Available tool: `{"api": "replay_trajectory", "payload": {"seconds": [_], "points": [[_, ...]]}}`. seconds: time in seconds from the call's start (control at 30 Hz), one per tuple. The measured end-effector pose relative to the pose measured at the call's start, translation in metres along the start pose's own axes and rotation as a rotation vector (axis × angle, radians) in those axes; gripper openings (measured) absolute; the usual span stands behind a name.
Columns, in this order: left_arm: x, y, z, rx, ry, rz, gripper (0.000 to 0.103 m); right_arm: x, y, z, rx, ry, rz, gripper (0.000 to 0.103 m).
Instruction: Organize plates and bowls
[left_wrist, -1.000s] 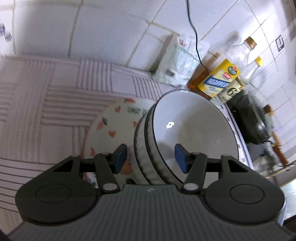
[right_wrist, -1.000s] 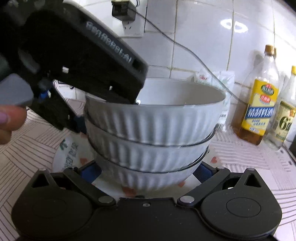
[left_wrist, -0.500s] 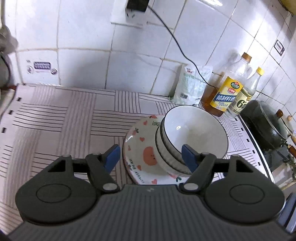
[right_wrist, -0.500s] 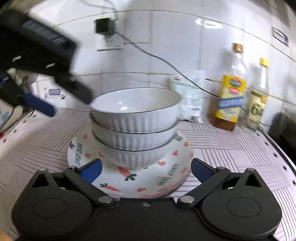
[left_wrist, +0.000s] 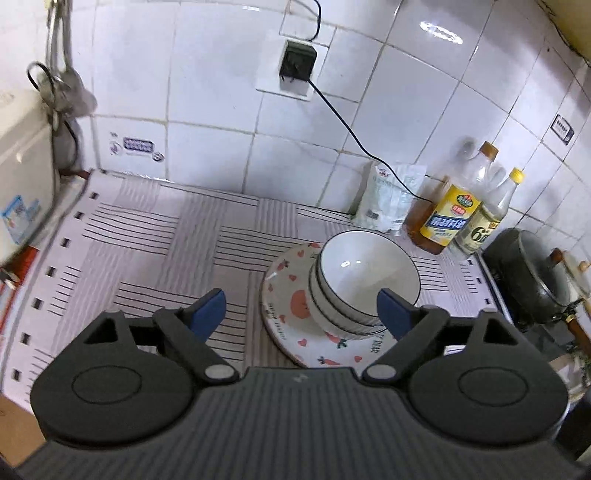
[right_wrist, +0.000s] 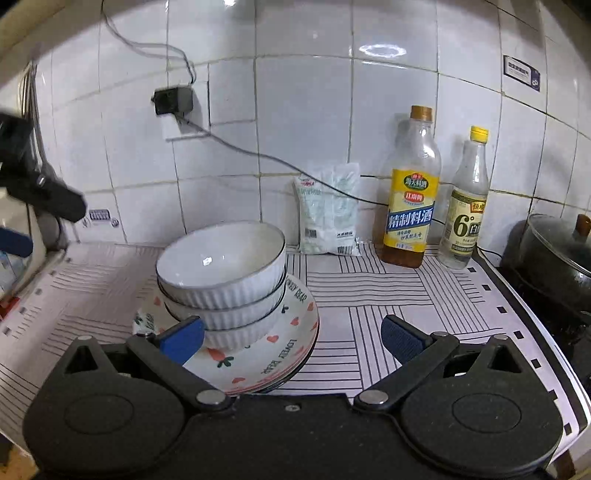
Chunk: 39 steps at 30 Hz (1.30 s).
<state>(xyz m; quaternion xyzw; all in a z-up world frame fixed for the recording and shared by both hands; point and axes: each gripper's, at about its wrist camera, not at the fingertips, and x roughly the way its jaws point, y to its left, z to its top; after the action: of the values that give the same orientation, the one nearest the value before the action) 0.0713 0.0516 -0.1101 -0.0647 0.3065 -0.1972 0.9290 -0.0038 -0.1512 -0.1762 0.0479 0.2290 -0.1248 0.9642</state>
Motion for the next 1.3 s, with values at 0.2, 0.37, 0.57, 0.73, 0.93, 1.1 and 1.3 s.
{"api": "replay_trajectory", "payload": {"seconds": [0.2, 0.37, 0.57, 0.73, 0.93, 1.1, 1.3], "points": [[-0.015, -0.015, -0.010, 0.065, 0.026, 0.099, 0.093, -0.022, -0.014, 0.024, 0.020, 0.047, -0.026, 0.103], [-0.024, -0.027, -0.019, 0.094, 0.057, 0.214, 0.097, -0.045, -0.026, 0.043, 0.071, 0.094, -0.026, 0.103], [-0.036, -0.033, -0.027, 0.122, 0.094, 0.284, 0.097, -0.077, -0.029, 0.053, 0.098, 0.093, -0.040, 0.103], [-0.054, -0.036, -0.032, 0.136, 0.071, 0.278, 0.097, -0.097, -0.027, 0.055, 0.094, 0.096, -0.034, 0.103], [-0.072, -0.039, -0.035, 0.150, 0.044, 0.258, 0.097, -0.112, -0.024, 0.052, 0.078, 0.117, -0.046, 0.103], [-0.080, -0.040, -0.036, 0.155, 0.029, 0.274, 0.097, -0.118, -0.018, 0.051, 0.028, 0.129, -0.088, 0.103], [-0.085, -0.040, -0.038, 0.160, 0.040, 0.296, 0.097, -0.127, -0.020, 0.051, 0.048, 0.131, -0.074, 0.103]]}}
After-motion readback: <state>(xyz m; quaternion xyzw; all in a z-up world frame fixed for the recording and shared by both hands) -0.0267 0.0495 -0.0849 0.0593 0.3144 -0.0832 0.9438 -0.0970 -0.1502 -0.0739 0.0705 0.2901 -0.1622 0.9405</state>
